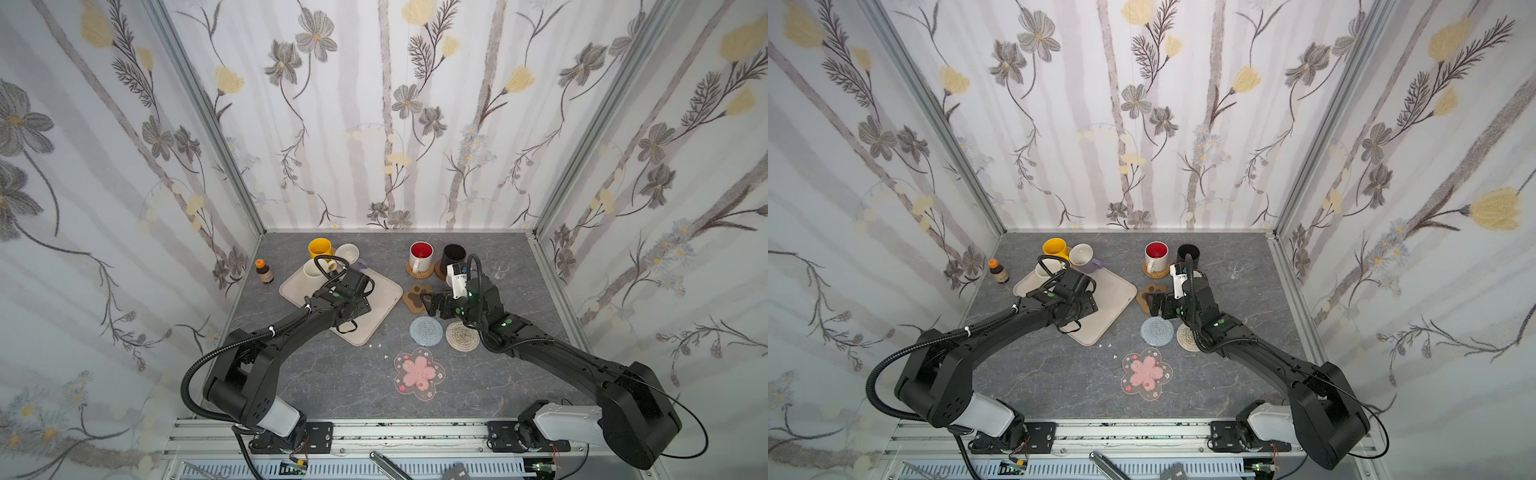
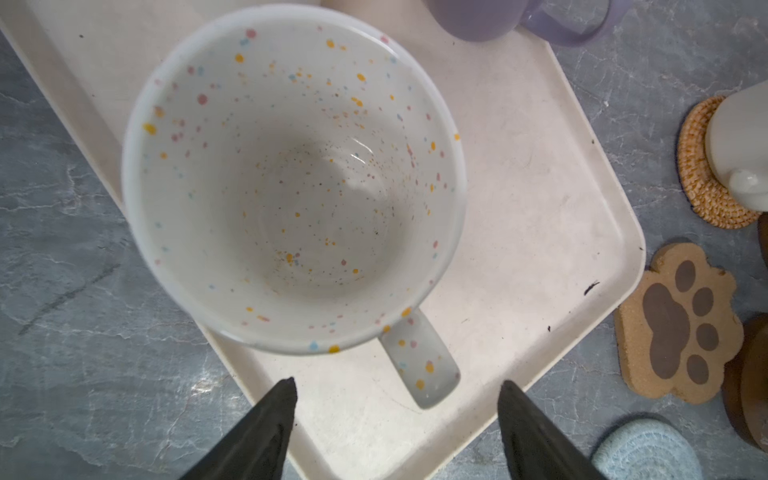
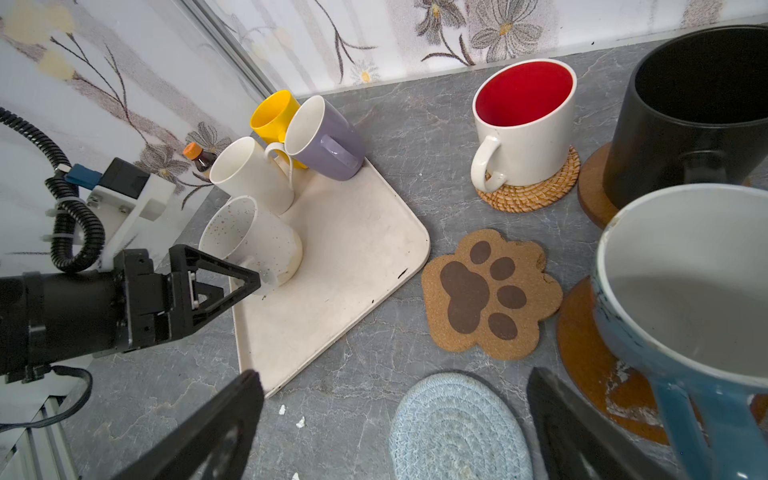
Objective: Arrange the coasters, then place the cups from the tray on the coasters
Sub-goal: 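Lower the left gripper onto the speckled mug rim and close it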
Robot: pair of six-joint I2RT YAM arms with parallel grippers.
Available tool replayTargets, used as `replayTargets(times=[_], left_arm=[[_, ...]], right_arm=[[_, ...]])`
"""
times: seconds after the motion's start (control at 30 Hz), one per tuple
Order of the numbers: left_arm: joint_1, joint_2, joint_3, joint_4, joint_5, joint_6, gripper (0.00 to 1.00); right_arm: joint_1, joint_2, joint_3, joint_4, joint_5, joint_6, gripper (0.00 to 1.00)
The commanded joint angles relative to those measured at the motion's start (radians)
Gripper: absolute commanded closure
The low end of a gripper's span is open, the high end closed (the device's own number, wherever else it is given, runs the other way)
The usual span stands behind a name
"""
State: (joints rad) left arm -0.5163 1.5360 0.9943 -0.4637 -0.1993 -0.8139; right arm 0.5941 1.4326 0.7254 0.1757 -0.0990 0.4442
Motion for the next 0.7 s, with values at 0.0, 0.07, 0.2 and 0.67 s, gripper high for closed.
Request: replayTargets(times=[0.0, 0.07, 0.2, 0.67], left_arm=[[0.003, 0.023, 0.018, 0.014, -0.043, -0.028, 0.22], [0.007, 0.034, 0.024, 0.014, -0.048, -0.022, 0.22], [0.022, 0.051, 0.029, 0.014, -0.045, -0.006, 0.28], [0.089, 0.013, -0.034, 0.011, -0.034, 0.074, 0.57]], right_arm=[[0.001, -0.004, -0.001, 0.022, -0.004, -0.001, 0.00], [0.000, -0.005, -0.001, 0.024, -0.004, -0.001, 0.00], [0.000, -0.001, 0.000, 0.024, -0.004, -0.002, 0.00], [0.000, 0.015, 0.004, 0.025, -0.010, -0.001, 0.00]])
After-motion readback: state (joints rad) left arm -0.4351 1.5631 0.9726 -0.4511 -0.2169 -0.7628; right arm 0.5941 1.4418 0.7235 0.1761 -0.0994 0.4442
